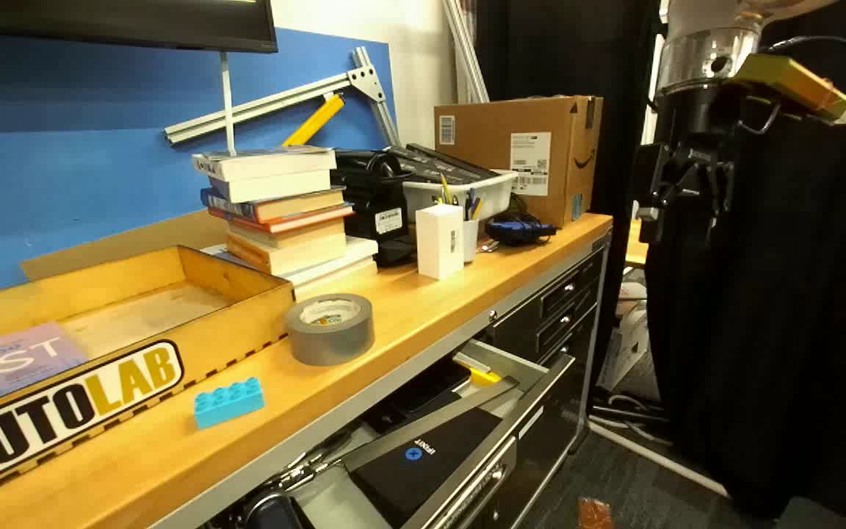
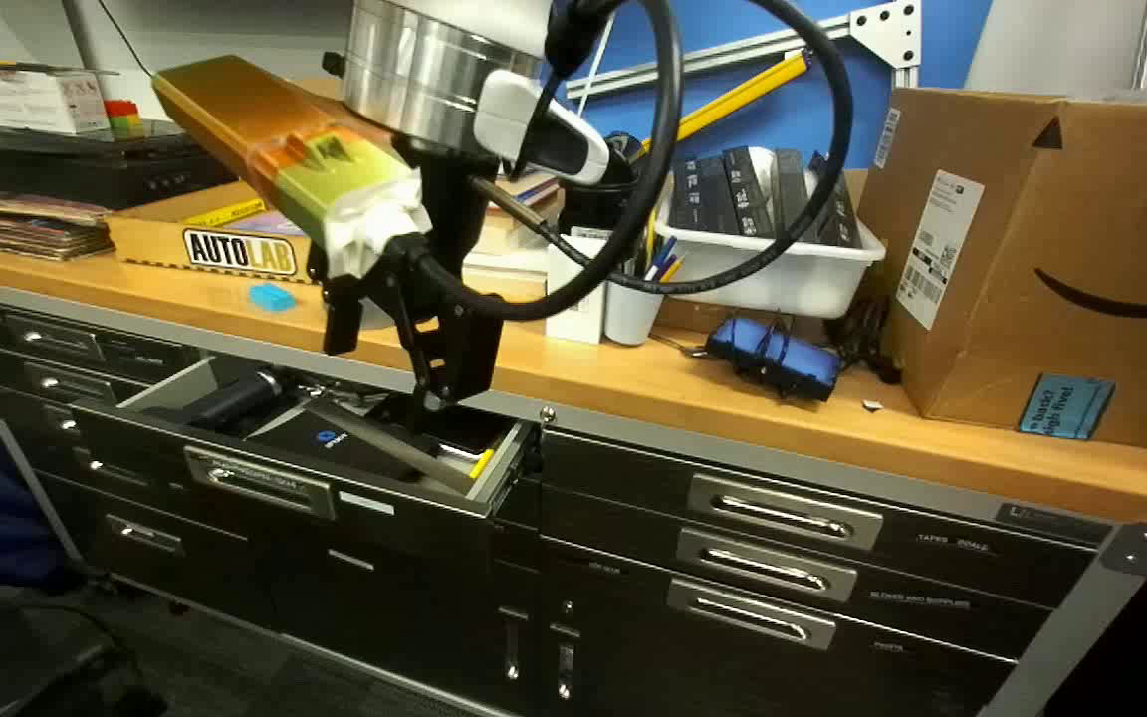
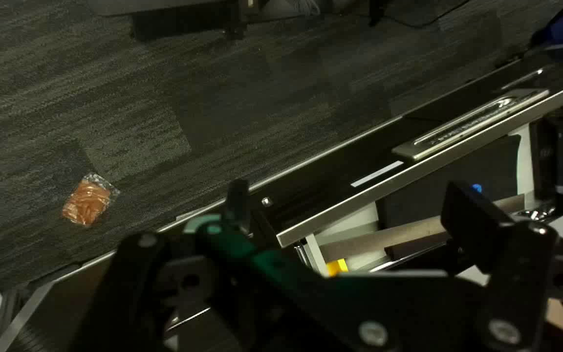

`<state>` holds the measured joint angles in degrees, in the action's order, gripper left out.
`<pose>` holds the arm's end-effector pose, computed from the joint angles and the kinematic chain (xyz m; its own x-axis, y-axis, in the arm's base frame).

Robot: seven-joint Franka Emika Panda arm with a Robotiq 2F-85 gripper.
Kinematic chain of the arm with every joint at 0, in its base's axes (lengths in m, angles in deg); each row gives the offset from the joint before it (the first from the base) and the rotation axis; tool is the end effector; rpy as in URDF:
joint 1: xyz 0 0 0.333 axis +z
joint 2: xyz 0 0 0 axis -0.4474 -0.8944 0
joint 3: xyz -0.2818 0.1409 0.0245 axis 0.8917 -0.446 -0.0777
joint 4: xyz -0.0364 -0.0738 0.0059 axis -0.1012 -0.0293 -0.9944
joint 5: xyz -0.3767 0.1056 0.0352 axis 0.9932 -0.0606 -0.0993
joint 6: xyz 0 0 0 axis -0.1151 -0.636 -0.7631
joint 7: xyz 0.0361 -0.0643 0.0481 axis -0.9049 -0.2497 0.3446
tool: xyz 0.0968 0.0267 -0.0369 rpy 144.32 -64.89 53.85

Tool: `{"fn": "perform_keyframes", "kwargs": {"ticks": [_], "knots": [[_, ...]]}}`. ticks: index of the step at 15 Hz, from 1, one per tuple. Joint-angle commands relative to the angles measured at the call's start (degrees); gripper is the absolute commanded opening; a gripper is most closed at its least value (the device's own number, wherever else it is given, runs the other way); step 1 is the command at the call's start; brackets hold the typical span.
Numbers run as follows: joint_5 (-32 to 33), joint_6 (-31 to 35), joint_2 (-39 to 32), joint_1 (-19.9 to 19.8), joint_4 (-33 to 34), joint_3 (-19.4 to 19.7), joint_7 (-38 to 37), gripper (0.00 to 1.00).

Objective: Put the blue object inside the drawer and close it

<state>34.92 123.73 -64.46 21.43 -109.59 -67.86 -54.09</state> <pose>0.3842 -0.1665 0.4642 0.9824 -0.0971 -0.1598 -0.1299 -0.9691 -0.2098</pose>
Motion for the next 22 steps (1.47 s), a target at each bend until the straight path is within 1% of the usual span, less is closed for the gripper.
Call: {"fn": "perform_keyframes", "kwargs": {"ticks": [1, 7, 8, 10, 13, 15, 17, 18, 22], "knots": [[-0.49, -0.1, -0.22, -1.63, 0.31, -1.43, 0.49, 1.0], [-0.5, -0.1, -0.08, -1.62, 0.57, -1.42, 0.49, 1.0], [-0.91, -0.29, -1.18, -0.62, 1.29, -2.51, 0.23, 1.0], [-1.63, -0.75, -3.24, 1.84, 1.94, -5.33, 0.9, 1.0], [-4.25, -0.47, -6.94, 5.74, 3.09, -11.01, -0.08, 1.0], [-4.61, 0.67, -9.68, 8.0, 4.04, -14.8, -0.96, 1.0], [-3.46, 3.57, -12.72, 9.99, 5.34, -18.39, -2.36, 1.0], [-2.95, 6.06, -14.52, 10.95, 5.99, -20.14, -3.42, 1.0], [-1.59, 13.17, -20.98, 14.0, 9.72, -25.41, -7.03, 1.0]]}}
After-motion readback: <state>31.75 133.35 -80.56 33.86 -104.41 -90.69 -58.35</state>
